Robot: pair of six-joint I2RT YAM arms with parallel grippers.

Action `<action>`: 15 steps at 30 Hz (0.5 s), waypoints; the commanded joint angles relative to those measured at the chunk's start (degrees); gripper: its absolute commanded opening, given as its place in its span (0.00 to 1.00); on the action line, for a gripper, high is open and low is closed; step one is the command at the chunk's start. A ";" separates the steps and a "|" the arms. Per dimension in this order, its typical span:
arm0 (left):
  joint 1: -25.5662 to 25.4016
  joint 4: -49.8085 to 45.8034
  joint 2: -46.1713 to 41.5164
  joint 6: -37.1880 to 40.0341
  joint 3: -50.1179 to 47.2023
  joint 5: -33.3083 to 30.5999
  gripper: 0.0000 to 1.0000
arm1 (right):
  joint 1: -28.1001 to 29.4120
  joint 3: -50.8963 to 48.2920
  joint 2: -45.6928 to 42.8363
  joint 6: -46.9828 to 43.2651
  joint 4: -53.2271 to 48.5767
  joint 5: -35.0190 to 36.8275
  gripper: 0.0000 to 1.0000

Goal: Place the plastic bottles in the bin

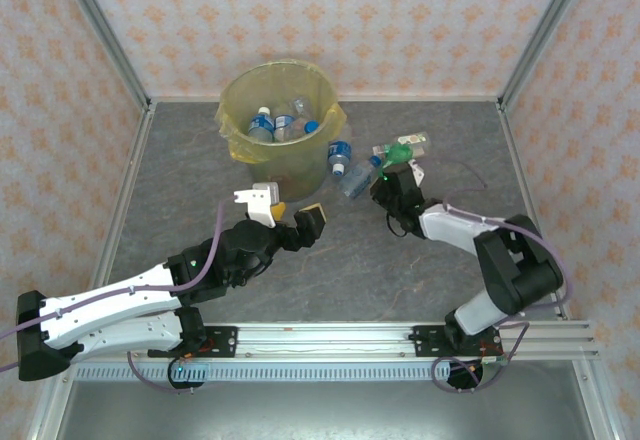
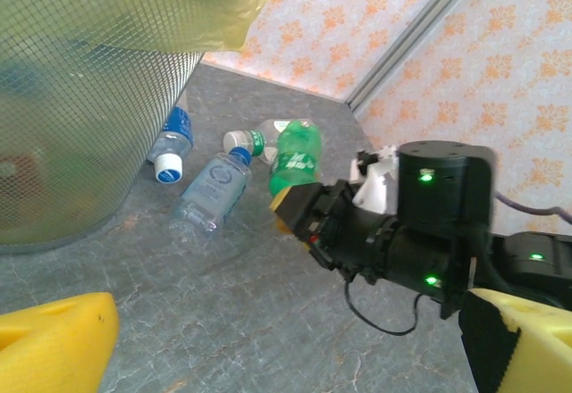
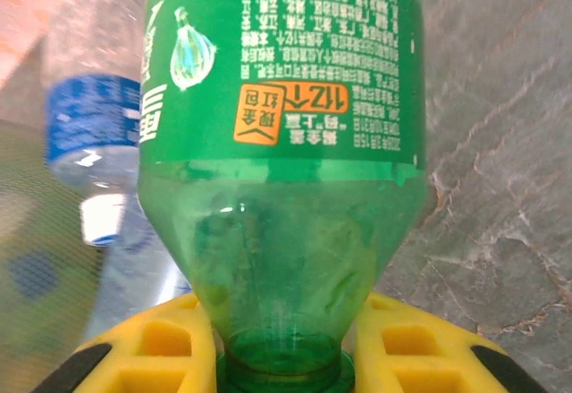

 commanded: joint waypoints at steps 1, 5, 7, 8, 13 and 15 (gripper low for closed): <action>-0.41 0.46 -1.34 0.24 0.33 -2.76 0.99 | -0.27 -0.97 -5.31 -2.85 -3.06 3.59 0.25; -0.34 -0.11 -2.46 0.07 0.33 -4.65 0.99 | -0.25 -0.67 -11.74 -5.20 -5.46 4.69 0.25; -0.34 -1.05 -3.27 -0.49 0.48 -6.39 0.99 | -0.18 -0.08 -14.72 -6.62 -6.58 4.87 0.24; -0.37 -1.60 -3.88 -0.91 0.50 -7.78 0.99 | -0.02 0.42 -16.20 -7.37 -7.18 4.92 0.24; -0.41 -8.80 -6.43 -5.11 2.38 -16.57 0.99 | 1.92 5.44 -20.82 -11.42 -11.33 6.04 0.24; -0.38 -12.66 -7.54 -7.20 3.40 -20.16 0.99 | 3.66 8.22 -21.41 -13.28 -12.89 7.09 0.24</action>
